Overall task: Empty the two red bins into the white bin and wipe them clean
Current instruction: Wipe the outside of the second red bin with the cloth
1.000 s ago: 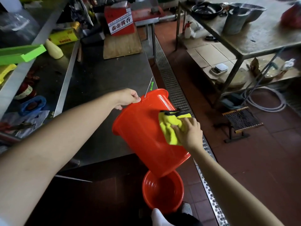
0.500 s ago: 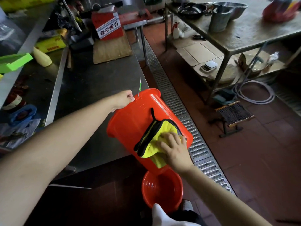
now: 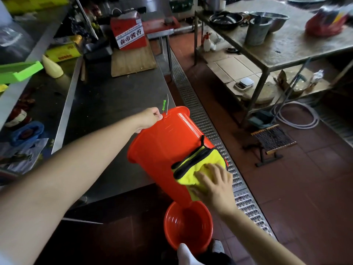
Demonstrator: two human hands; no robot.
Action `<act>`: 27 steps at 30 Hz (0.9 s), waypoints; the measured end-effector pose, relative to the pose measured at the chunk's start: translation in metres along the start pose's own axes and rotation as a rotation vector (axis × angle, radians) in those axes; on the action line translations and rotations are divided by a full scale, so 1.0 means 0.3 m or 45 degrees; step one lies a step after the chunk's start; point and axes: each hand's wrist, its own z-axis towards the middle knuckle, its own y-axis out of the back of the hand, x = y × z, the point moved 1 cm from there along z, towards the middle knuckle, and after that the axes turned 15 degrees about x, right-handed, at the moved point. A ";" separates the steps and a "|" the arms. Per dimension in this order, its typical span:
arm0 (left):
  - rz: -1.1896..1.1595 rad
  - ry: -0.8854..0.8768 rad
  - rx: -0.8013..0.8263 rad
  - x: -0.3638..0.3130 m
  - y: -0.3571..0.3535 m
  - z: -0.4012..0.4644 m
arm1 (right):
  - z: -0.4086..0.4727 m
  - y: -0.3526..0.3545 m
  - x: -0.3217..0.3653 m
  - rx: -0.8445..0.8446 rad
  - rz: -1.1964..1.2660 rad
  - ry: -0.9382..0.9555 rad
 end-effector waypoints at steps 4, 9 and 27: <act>-0.055 -0.022 0.037 0.011 0.008 -0.009 | 0.028 -0.040 0.110 -0.018 -0.167 0.180; -0.138 -0.085 0.037 0.041 0.019 -0.020 | 0.311 -0.011 0.254 0.043 -0.246 0.218; -0.079 -0.133 0.025 0.120 0.010 -0.027 | 0.022 0.053 0.047 0.106 -0.072 0.096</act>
